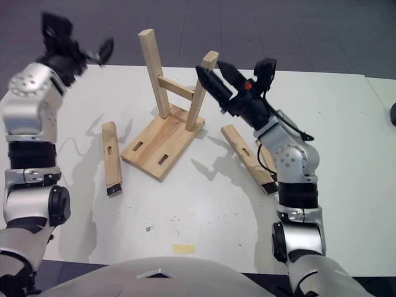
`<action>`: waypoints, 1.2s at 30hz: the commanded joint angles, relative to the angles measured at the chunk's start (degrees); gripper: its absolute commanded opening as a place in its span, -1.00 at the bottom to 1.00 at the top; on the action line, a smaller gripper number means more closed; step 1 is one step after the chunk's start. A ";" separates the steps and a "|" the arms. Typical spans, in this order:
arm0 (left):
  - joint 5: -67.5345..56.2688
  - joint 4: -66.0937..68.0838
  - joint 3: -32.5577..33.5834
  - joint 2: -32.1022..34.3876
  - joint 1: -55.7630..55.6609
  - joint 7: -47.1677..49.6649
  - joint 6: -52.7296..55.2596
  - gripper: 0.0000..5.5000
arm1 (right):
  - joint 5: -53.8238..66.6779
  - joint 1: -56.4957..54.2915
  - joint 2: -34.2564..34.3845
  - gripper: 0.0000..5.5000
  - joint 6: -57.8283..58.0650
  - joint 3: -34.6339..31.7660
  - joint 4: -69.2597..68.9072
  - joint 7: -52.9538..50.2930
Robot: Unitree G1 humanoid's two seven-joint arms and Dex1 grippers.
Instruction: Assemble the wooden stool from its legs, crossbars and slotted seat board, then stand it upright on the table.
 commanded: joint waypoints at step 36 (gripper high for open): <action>14.32 -17.27 -6.65 4.23 20.26 -6.81 -8.76 0.96 | -22.51 38.74 -9.26 0.96 3.27 -11.00 -16.00 -12.54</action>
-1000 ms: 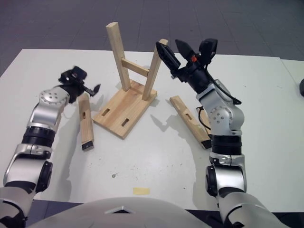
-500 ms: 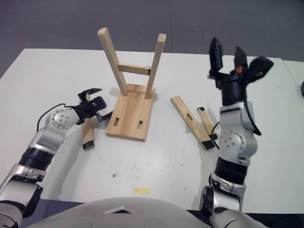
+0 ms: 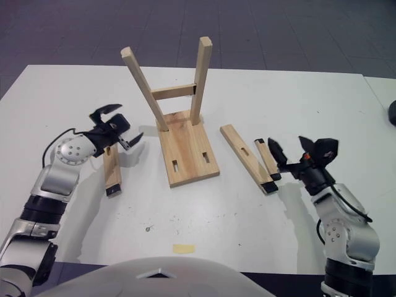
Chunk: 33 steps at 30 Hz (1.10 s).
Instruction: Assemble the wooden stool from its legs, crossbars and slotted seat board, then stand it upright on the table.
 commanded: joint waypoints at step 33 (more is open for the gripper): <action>-0.63 -0.79 1.52 -2.45 1.40 2.88 2.34 0.96 | -18.01 -1.97 -9.00 -0.33 9.69 12.48 11.03 4.50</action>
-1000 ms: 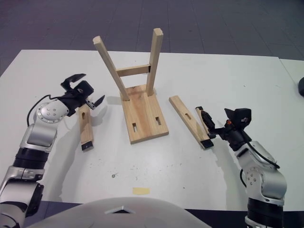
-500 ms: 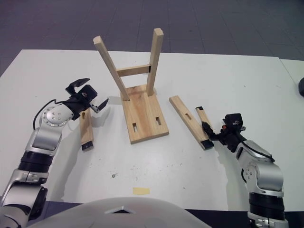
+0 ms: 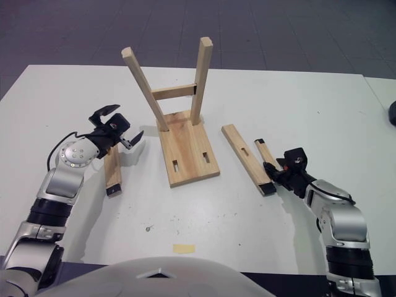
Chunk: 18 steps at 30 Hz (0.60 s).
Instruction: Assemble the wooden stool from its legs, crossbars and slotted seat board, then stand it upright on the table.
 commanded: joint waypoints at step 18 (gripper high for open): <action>-35.58 -10.79 31.84 -6.97 -29.27 11.54 25.39 0.96 | -14.11 -18.28 8.20 -0.53 -24.72 -4.07 -0.71 -21.48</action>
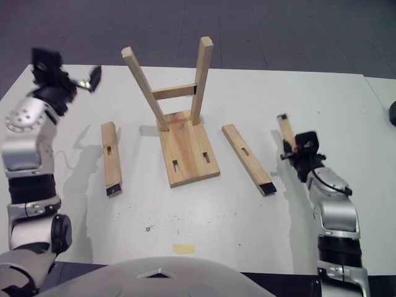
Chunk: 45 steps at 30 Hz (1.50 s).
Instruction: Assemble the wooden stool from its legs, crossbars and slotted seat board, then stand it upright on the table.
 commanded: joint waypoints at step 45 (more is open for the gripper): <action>-55.09 -16.31 -2.76 -8.00 -4.05 8.27 25.94 -0.51 | -6.13 -14.10 19.42 -0.53 -17.20 28.23 -17.87 8.94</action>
